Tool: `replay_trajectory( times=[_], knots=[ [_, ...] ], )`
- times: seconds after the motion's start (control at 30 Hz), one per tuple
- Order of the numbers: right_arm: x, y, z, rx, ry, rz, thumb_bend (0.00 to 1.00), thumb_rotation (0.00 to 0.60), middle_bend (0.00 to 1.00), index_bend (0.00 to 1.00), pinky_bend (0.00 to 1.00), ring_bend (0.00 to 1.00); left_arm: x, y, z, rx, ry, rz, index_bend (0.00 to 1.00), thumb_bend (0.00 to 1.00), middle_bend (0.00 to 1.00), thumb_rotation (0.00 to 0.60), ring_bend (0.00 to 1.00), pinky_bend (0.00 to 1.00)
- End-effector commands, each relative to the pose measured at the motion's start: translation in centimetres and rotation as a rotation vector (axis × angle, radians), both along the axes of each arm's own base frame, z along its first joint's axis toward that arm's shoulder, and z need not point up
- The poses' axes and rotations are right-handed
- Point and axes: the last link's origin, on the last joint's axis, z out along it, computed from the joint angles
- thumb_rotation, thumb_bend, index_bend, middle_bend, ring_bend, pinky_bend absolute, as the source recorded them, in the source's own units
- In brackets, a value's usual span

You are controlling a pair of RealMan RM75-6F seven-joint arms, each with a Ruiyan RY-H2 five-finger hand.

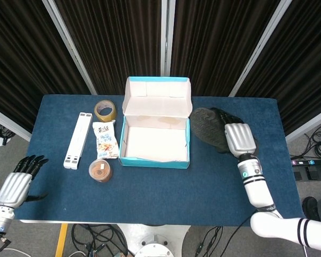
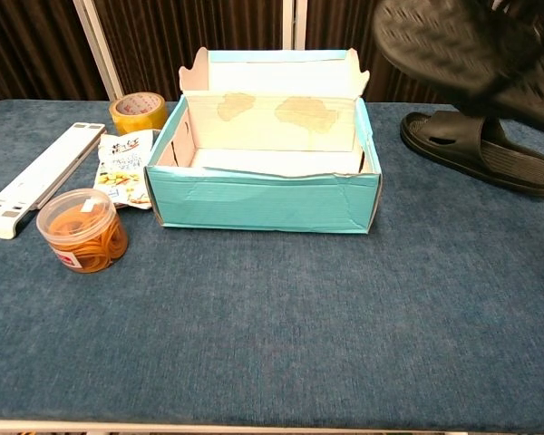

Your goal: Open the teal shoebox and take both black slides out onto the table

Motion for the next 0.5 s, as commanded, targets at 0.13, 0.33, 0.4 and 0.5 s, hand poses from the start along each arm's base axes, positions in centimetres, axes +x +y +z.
replay_trajectory(
  times=[0.13, 0.33, 0.4, 0.5],
  knots=[
    [-6.1, 1.1, -1.6, 0.043, -0.027, -0.111, 0.30, 0.600, 0.37, 0.17, 0.59, 0.38, 0.2, 0.2, 0.0, 0.015, -0.007, -0.010, 0.11, 0.12, 0.06, 0.600, 0.00, 0.06],
    [-7.2, 0.6, -2.7, 0.058, -0.074, -0.134, 0.30, 0.600, 0.37, 0.17, 0.59, 0.38, 0.3, 0.2, 0.0, 0.020, -0.001, -0.016, 0.11, 0.12, 0.06, 0.600, 0.00, 0.07],
    [-7.3, 0.5, -3.1, 0.071, -0.081, -0.142, 0.27, 0.600, 0.36, 0.17, 0.58, 0.38, 0.2, 0.2, 0.0, 0.015, 0.002, -0.012, 0.11, 0.12, 0.06, 0.600, 0.00, 0.07],
    [-7.4, 0.2, -3.5, 0.101, -0.077, -0.142, 0.15, 0.600, 0.28, 0.08, 0.51, 0.28, 0.1, 0.1, -0.1, 0.009, 0.007, -0.009, 0.11, 0.12, 0.06, 0.600, 0.00, 0.07]
  ],
)
